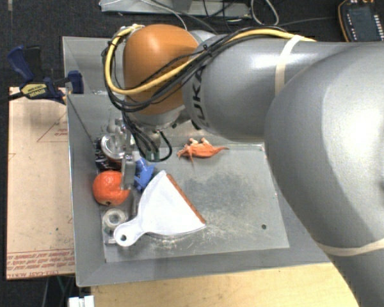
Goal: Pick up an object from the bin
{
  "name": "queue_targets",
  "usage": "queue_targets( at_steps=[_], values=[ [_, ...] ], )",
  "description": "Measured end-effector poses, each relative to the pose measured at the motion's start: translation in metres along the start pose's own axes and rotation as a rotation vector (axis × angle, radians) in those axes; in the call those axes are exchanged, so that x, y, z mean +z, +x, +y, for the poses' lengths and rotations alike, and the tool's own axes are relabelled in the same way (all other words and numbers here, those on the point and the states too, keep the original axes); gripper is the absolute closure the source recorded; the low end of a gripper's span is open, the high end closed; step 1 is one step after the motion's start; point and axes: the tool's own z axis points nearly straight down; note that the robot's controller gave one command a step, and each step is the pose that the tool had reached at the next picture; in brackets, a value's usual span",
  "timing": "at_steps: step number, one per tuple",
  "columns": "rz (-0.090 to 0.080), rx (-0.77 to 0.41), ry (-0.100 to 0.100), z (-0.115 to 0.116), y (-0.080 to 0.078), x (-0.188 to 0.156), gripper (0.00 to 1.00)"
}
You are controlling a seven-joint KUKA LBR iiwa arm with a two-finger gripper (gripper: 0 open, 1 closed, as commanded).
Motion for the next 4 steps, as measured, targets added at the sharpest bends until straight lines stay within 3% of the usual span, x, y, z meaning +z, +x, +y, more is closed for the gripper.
queue_targets(
  at_steps=[1, 2, 3, 4],
  values=[
    [-0.005, 0.005, -0.001, -0.001, -0.001, -0.005, 0.0],
    [-0.037, 0.223, -0.01, -0.013, -0.014, 0.029, 0.0],
    [-0.039, 0.242, -0.01, -0.014, -0.015, 0.035, 0.0],
    [-0.046, 0.48, -0.021, 0.009, 0.01, 0.02, 0.0]
  ],
)
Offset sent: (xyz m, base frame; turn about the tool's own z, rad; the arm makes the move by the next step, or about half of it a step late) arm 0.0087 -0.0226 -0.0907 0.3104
